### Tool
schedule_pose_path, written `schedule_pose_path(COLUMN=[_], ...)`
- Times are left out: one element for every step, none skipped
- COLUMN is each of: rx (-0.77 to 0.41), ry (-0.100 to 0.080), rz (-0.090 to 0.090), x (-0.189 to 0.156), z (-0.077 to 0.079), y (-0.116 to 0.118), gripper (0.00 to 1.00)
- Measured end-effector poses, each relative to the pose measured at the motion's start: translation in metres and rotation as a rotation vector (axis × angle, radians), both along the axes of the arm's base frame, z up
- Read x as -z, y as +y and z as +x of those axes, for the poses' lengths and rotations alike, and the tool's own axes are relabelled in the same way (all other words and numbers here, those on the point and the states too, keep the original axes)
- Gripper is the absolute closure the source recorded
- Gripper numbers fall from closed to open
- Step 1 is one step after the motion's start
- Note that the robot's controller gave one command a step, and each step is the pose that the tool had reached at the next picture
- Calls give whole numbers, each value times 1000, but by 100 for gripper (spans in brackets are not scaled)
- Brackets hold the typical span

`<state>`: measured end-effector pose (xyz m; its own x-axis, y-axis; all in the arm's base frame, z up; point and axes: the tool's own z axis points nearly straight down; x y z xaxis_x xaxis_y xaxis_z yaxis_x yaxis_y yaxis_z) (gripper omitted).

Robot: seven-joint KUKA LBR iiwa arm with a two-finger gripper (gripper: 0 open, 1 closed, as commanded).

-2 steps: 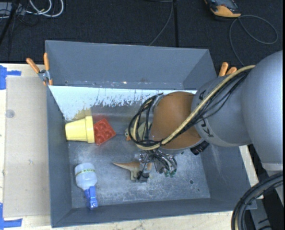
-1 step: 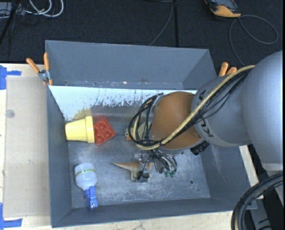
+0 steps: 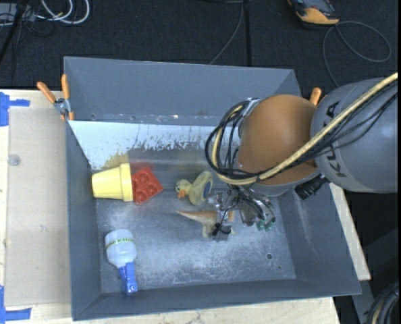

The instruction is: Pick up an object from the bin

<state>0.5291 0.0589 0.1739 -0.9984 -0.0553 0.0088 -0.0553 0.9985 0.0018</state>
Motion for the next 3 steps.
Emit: schedule_pose_path(rx=[1,-47,88], ry=[0,-2,1], rz=[0,0,-1], x=[0,5,-80], z=[0,-9,-7], y=[0,1,-2], gripper=[100,100,100])
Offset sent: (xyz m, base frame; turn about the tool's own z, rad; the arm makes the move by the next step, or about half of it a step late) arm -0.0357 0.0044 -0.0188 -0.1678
